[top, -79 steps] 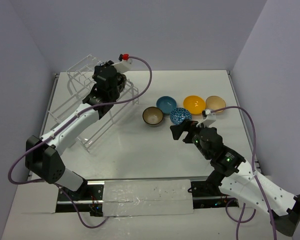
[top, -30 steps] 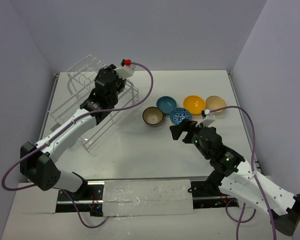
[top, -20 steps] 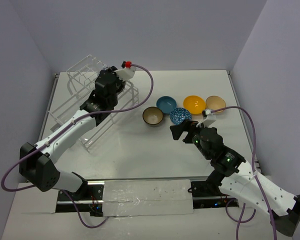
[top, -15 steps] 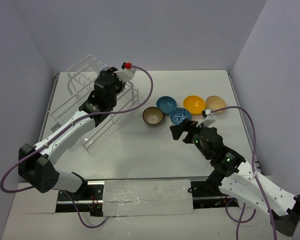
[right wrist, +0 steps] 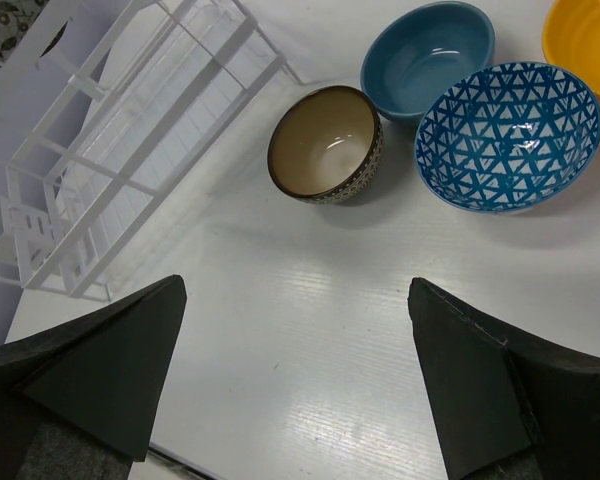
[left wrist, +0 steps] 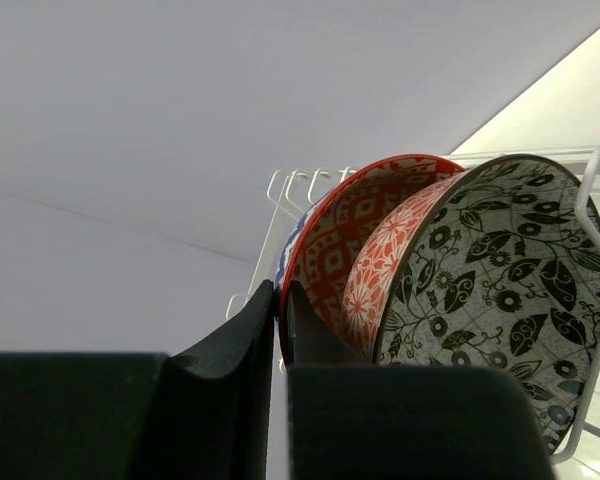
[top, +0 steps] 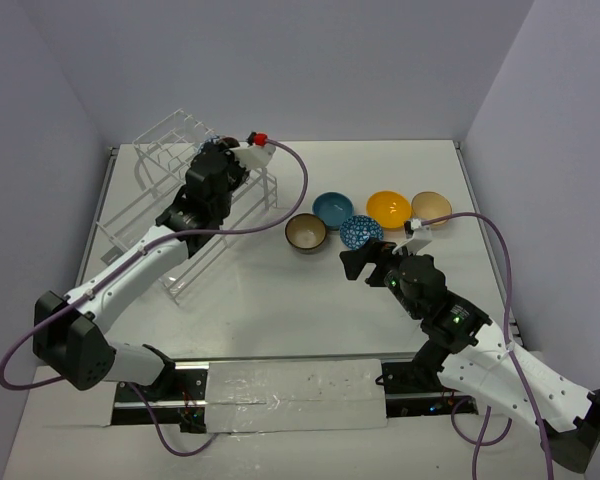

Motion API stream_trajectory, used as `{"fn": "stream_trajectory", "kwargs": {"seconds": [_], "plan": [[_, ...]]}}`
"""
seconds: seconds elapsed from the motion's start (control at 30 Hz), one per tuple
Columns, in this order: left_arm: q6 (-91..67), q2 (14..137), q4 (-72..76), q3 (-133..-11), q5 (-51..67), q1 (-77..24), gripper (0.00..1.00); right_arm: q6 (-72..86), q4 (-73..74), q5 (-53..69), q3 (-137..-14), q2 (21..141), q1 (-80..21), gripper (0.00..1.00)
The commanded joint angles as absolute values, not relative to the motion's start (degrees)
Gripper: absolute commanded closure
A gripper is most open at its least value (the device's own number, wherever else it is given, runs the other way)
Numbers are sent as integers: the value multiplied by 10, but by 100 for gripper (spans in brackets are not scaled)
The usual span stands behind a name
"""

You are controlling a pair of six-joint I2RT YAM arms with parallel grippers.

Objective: Load the bowls into the dish rack

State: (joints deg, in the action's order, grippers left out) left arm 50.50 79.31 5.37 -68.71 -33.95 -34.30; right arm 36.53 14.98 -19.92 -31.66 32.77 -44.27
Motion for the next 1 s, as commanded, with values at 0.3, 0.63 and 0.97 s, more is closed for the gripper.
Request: {"fn": "stream_trajectory", "kwargs": {"seconds": [0.3, 0.63, 0.97], "plan": [[497, 757, 53, -680, -280, -345, 80, 367, 131, -208, -312, 323, -445, 0], [477, 738, 38, -686, -260, -345, 58, 367, 129, -207, -310, 321, -445, 0], [406, 701, 14, -730, -211, -346, 9, 365, 134, -218, -313, 318, -446, 0]]}}
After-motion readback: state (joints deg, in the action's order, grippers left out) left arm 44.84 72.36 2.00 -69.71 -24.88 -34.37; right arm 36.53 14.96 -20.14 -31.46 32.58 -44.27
